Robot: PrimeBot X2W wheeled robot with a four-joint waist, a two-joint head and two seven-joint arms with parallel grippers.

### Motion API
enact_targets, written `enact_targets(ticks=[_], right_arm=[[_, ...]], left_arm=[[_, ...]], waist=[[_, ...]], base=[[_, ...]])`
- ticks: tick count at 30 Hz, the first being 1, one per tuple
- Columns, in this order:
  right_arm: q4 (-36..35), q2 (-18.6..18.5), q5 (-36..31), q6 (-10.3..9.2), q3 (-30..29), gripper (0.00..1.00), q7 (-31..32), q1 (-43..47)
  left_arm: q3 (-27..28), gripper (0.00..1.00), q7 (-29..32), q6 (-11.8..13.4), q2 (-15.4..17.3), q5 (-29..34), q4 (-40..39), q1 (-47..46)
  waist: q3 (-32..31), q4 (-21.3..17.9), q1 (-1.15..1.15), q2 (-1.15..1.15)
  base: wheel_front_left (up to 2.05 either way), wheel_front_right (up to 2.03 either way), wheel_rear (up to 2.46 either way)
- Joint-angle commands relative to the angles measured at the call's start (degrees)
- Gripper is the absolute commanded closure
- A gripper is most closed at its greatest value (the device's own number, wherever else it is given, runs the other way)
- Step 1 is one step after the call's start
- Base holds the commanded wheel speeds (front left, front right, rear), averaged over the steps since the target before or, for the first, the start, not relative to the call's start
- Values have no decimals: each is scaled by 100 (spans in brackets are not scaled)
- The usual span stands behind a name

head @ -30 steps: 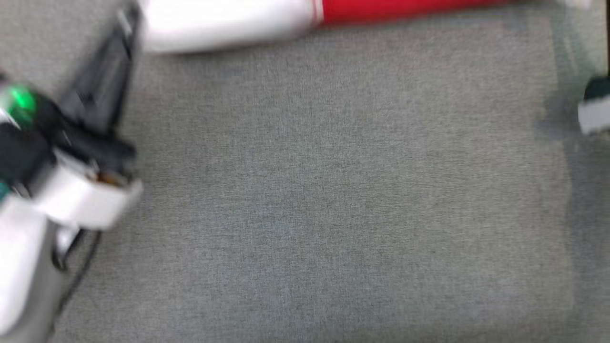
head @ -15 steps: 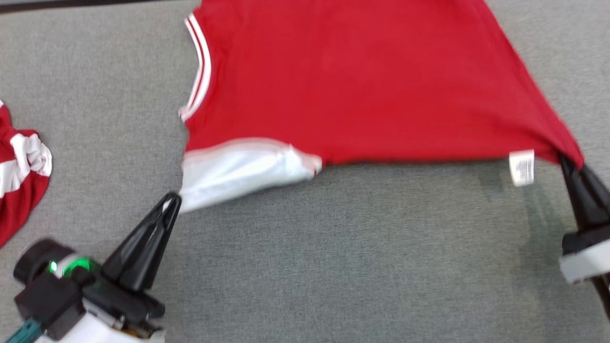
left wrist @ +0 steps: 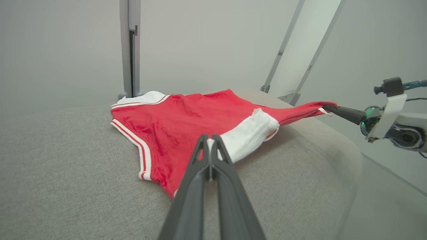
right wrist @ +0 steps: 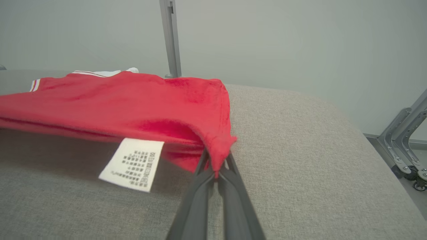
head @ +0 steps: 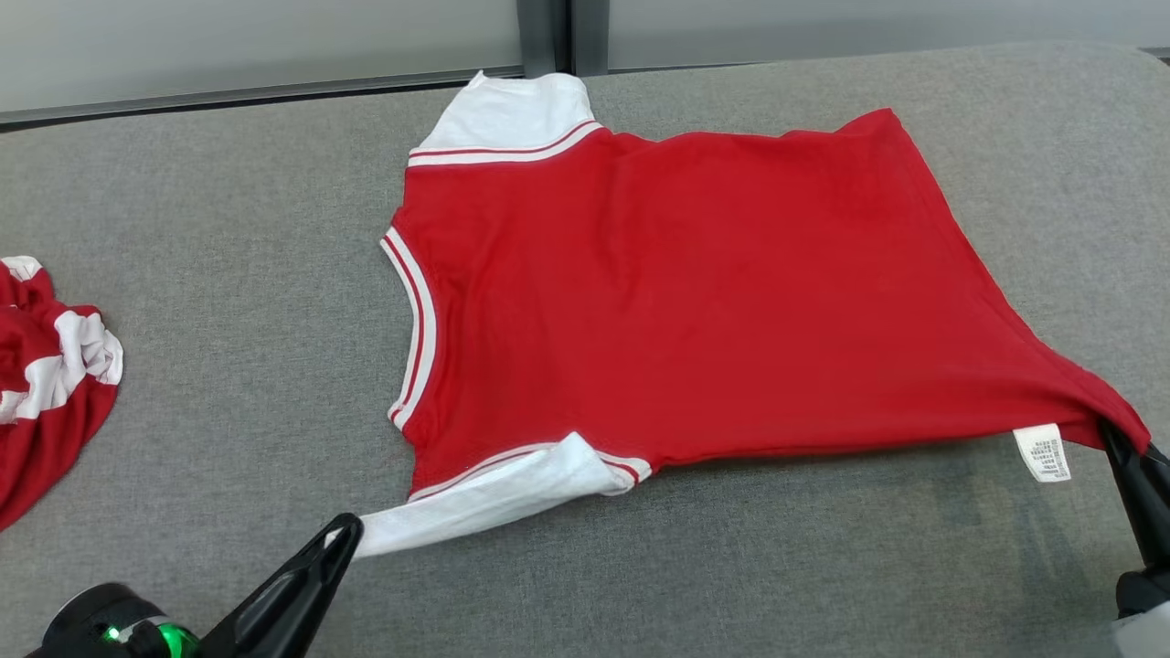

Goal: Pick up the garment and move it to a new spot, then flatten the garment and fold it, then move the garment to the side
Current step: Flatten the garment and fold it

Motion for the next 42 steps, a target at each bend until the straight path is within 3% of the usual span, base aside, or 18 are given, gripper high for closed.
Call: enact_targets(ticks=[1,12,32,34,35,36,37,38,42], right_arm=[[-31,12,-38,-4,-17,100,96,14],[510,288,-131,-4,185,100,1172,-959],[1198,60,-107,-4,455,100,1120,-2307],[1266,96,-106,-4,508,84,1087,-2428],[1311,114,-111,-4,535,65,1073,-2485],[1348,141,-118,-4,575,50,1037,-2539],[1434,181,-118,-4,643,16,989,-2619],[1476,191,-126,-4,652,0,923,-2669],[1618,295,-210,-4,614,0,594,-2728]], left_arm=[[-74,100,26,5,47,58,-11,-182],[-923,100,340,5,-440,561,1127,-2037],[-1787,100,-22,4,-543,778,2708,-4570],[-1875,100,-28,4,-582,744,2881,-4747],[-1938,97,-33,5,-608,671,3003,-4799],[-1994,59,-42,4,-637,594,3096,-4855],[-2048,0,-59,5,-703,343,3243,-4960],[-2006,0,-58,5,-688,292,3343,-4997],[-1753,0,-73,5,-796,194,3479,-4870]], waist=[[-4,-3,0,0],[140,78,0,0],[889,324,0,0],[932,324,0,0],[943,319,0,0],[948,310,0,0],[932,288,0,0],[915,275,0,0],[796,212,0,0]], base=[[0,0,0],[0,0,0],[0,0,0],[0,0,0],[0,0,0],[0,0,0],[0,0,0],[0,0,0],[0,0,0]])
